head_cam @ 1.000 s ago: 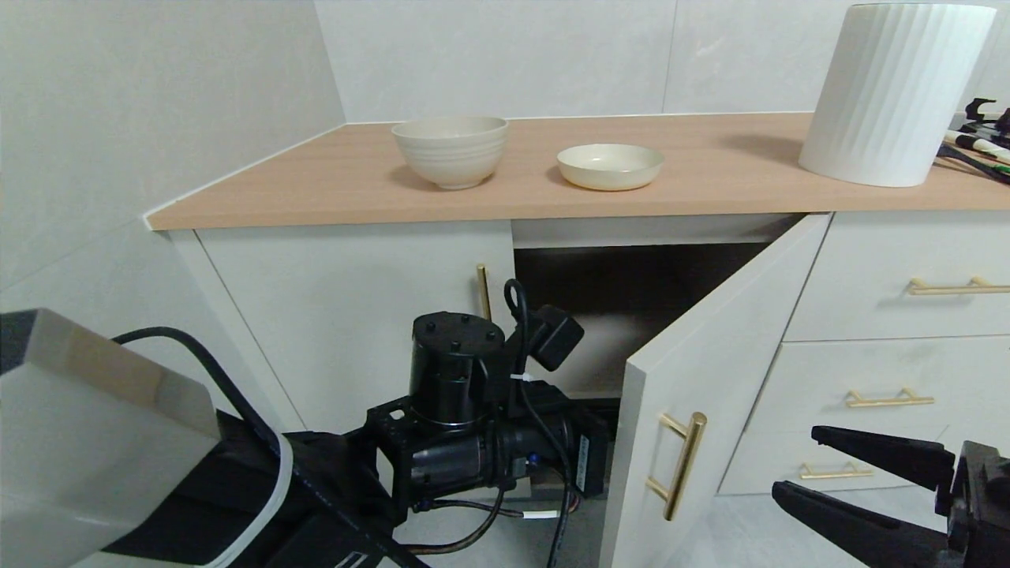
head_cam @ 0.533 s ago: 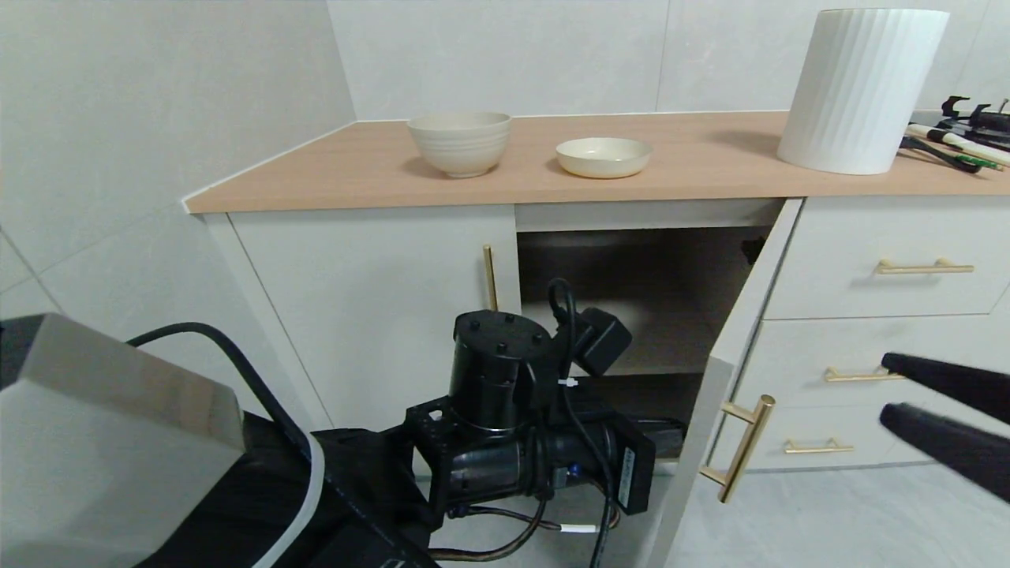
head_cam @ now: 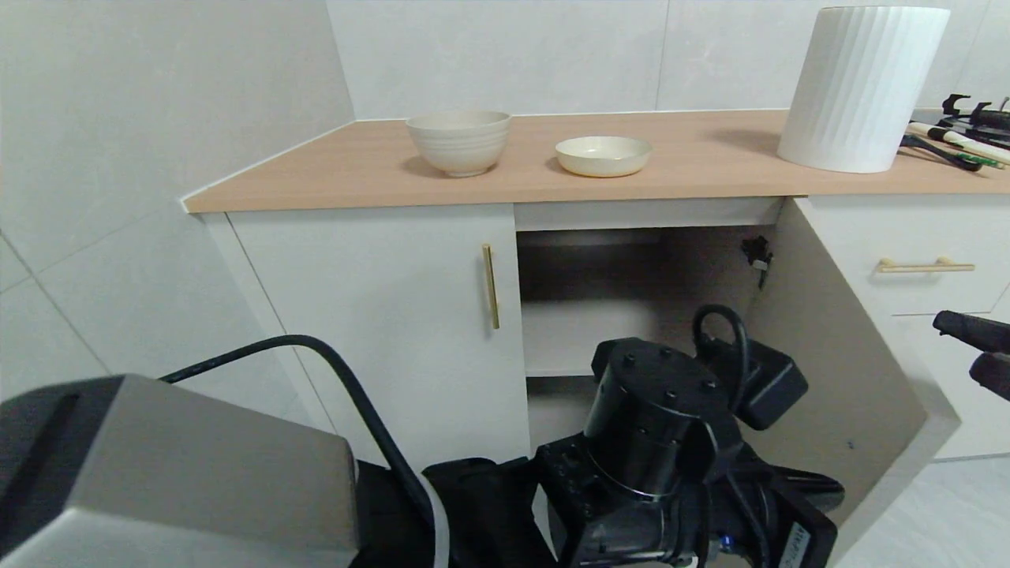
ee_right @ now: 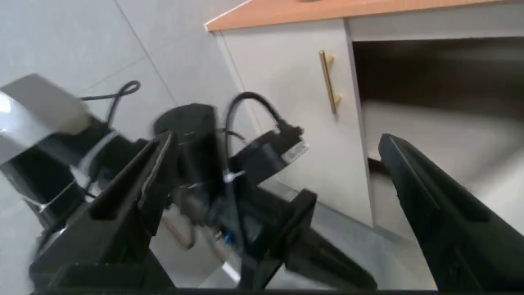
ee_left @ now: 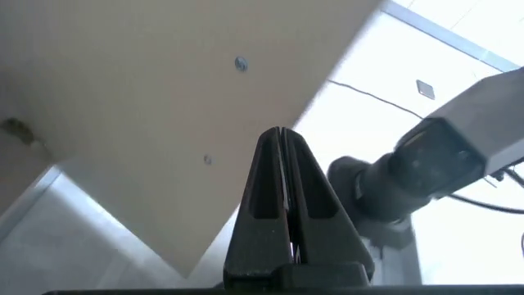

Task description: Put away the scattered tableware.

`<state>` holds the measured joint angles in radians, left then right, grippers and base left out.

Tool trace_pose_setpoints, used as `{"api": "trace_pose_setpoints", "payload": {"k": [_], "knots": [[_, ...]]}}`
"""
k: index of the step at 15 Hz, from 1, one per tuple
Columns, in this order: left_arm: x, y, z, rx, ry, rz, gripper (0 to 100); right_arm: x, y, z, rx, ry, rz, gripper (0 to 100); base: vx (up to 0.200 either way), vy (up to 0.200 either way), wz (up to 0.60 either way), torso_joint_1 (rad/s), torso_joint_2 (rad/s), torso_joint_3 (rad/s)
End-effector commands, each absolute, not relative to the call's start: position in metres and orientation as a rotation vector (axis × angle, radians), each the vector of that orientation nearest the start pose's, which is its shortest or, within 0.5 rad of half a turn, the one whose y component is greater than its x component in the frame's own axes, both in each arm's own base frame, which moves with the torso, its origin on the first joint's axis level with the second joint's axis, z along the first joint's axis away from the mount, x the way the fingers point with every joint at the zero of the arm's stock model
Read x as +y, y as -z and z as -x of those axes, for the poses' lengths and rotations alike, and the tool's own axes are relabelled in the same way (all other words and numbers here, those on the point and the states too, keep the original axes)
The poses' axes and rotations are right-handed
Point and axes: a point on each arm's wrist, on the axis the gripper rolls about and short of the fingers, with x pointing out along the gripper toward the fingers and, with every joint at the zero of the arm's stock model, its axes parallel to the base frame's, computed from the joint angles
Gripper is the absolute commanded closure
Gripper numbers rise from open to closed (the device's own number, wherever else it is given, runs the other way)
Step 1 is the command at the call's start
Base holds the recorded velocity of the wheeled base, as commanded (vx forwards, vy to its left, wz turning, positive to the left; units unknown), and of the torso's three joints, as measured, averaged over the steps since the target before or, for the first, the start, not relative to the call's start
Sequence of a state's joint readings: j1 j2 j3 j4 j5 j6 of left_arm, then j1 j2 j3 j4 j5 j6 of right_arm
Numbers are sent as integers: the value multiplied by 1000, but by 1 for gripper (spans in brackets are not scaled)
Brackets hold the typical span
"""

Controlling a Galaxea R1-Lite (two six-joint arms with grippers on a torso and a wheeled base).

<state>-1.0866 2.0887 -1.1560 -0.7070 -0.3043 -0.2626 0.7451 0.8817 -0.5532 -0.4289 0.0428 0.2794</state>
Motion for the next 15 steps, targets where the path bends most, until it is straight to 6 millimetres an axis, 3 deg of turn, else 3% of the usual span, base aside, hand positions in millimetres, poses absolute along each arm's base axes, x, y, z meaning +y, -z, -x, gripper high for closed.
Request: {"api": "trace_pose_setpoints", "payload": {"k": [1, 4, 5, 6, 7, 10, 12, 15], "knots": [[-364, -156, -181, 369, 1315, 136, 100, 70, -256, -75, 19, -796, -298, 0, 0, 0, 0, 0, 0, 0], [-311, -182, -208, 313, 1172, 173, 100, 80, -250, -85, 75, -787, -278, 0, 0, 0, 0, 0, 0, 0], [-307, -184, -209, 311, 1165, 174, 100, 81, -250, -86, 78, -786, -276, 0, 0, 0, 0, 0, 0, 0], [-261, -200, -219, 273, 1067, 197, 100, 95, -245, -103, 139, -770, -256, 0, 0, 0, 0, 0, 0, 0], [-232, -208, -223, 252, 1003, 204, 100, 104, -242, -118, 177, -743, -246, 0, 0, 0, 0, 0, 0, 0], [-144, -218, -216, 199, 792, 229, 100, 126, -235, -160, 258, -701, -223, 0, 0, 0, 0, 0, 0, 0], [-97, -216, -206, 175, 645, 240, 100, 144, -227, -189, 307, -664, -206, 0, 0, 0, 0, 0, 0, 0], [-64, -216, -188, 147, 534, 246, 100, 155, -228, -211, 294, -645, -208, 0, 0, 0, 0, 0, 0, 0]]}}
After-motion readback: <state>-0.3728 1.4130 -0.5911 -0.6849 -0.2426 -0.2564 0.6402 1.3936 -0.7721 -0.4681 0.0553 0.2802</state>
